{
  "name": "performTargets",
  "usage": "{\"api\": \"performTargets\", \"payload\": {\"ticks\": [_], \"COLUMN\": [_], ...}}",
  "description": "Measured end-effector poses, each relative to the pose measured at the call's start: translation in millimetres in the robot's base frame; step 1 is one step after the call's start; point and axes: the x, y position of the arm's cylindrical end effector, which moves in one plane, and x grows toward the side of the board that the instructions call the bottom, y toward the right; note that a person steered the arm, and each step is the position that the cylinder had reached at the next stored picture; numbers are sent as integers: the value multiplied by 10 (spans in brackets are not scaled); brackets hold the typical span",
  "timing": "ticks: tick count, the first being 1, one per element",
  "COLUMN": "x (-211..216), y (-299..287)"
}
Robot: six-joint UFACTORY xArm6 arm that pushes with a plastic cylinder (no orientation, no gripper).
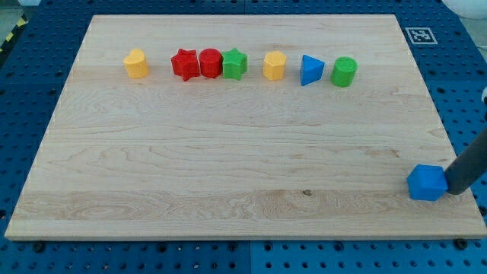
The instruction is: Move the green circle towards the blue cube
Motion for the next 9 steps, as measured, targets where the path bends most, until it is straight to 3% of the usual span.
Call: {"api": "performTargets", "payload": {"ticks": [1,3,5,6,7,8,9], "x": [-145,-1308,-1451,-2041,-2720,-2774,-2654], "y": [165,248,197,-180,-985,-1491,-1464]}}
